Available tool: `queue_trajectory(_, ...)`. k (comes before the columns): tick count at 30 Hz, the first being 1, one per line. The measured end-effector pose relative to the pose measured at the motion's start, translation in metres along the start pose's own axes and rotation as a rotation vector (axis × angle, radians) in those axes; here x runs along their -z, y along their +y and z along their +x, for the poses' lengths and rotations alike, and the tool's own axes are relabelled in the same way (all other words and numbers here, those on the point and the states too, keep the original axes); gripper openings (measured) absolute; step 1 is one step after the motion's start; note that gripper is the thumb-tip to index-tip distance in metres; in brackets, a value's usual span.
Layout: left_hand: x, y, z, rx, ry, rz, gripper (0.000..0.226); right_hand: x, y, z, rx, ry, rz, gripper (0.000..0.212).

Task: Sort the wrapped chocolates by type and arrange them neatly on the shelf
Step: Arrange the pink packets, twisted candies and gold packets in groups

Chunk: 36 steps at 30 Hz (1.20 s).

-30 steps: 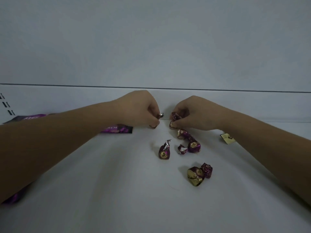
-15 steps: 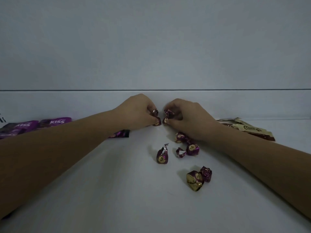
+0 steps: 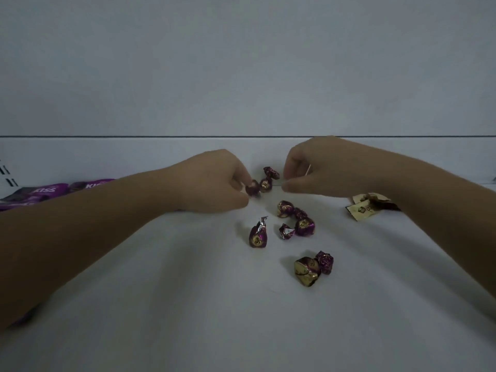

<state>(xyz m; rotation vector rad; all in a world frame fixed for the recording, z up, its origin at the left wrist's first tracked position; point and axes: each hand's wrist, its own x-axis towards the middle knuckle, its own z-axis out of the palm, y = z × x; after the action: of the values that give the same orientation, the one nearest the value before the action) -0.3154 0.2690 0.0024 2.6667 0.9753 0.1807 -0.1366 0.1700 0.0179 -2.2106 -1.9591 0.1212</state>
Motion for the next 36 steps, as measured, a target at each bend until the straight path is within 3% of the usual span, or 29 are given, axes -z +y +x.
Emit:
queue_trajectory(3, -0.002, 0.001, -0.019, 0.042, -0.03, 0.102, 0.058, -0.004, -0.001, -0.009, -0.009, -0.168, -0.043, 0.031)
queue_trajectory(6, -0.005, -0.001, -0.027, 0.038, -0.018, 0.142, 0.061, -0.014, -0.001, -0.01, 0.005, -0.154, 0.031, 0.026)
queue_trajectory(11, -0.009, 0.003, -0.007, -0.125, 0.123, 0.113, 0.044, -0.016, -0.002, -0.009, 0.013, -0.13, 0.091, 0.02)
queue_trajectory(16, -0.018, 0.009, 0.019, -0.34, 0.119, 0.206, 0.029, -0.02, -0.002, -0.009, 0.01, -0.105, 0.116, 0.02)
queue_trajectory(19, -0.025, 0.007, 0.029, -0.372, 0.118, 0.228, 0.022, -0.021, 0.0, -0.009, 0.004, -0.104, 0.154, 0.02)
queue_trajectory(26, -0.017, -0.008, 0.042, -0.14, 0.201, 0.041, 0.018, -0.024, 0.004, -0.009, 0.03, -0.087, 0.161, 0.02)
queue_trajectory(34, -0.015, -0.013, 0.041, -0.053, 0.192, -0.011, 0.028, -0.026, 0.002, -0.01, 0.045, -0.042, 0.138, 0.021)
queue_trajectory(36, -0.005, -0.011, 0.028, -0.031, 0.24, -0.031, 0.019, -0.027, 0.003, -0.008, 0.038, -0.042, 0.156, 0.018)
